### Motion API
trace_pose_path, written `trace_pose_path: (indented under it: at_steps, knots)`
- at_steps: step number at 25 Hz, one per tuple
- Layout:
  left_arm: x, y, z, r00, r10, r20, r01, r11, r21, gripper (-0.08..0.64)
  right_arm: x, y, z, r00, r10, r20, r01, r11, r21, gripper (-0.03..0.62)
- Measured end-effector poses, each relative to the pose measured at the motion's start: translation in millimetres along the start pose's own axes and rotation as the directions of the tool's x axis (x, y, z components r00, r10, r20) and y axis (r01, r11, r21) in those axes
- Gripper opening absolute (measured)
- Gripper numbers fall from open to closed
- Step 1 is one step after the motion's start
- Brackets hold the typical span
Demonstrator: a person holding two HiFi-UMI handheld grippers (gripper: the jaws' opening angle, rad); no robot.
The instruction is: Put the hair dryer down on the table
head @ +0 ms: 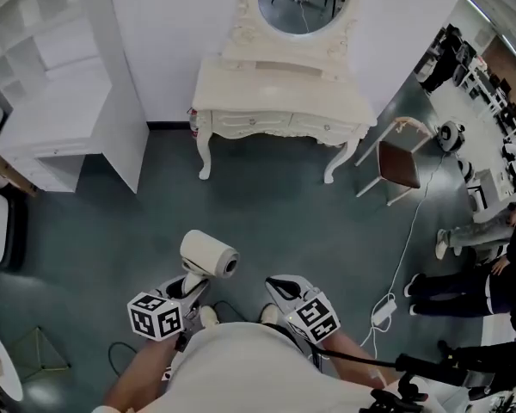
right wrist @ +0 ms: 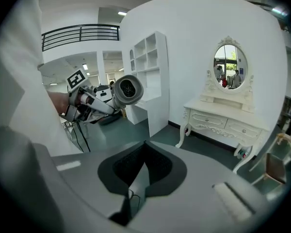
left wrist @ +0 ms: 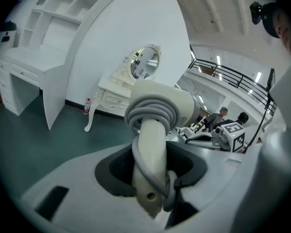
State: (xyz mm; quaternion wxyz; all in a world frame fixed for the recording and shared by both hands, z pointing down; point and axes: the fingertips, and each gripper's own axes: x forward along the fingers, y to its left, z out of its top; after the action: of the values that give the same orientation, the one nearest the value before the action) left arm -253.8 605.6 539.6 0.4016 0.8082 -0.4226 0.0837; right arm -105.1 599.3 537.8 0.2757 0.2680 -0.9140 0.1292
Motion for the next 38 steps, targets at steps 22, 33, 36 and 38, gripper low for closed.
trace_pose_path:
  at_steps: [22, 33, 36, 38]
  knots:
    - [46, 92, 59, 0.997, -0.021, -0.076, 0.021, 1.000, 0.000, 0.167, 93, -63, 47, 0.995, -0.089, 0.032, 0.085, 0.989, 0.121, 0.000]
    - [175, 76, 197, 0.999, 0.009, -0.053, -0.005, 0.997, 0.075, 0.167, 102, -240, 97, 0.992, -0.091, 0.085, 0.080, 0.989, 0.121, 0.000]
    - [201, 74, 215, 0.998, 0.005, -0.070, 0.000, 0.997, 0.071, 0.167, 104, -267, 93, 0.993, -0.095, 0.073, 0.083, 0.985, 0.149, 0.000]
    - [216, 75, 228, 0.996, 0.000, -0.086, 0.007, 0.997, 0.077, 0.167, 109, -282, 92, 0.993, -0.096, 0.066, 0.084, 0.982, 0.170, 0.000]
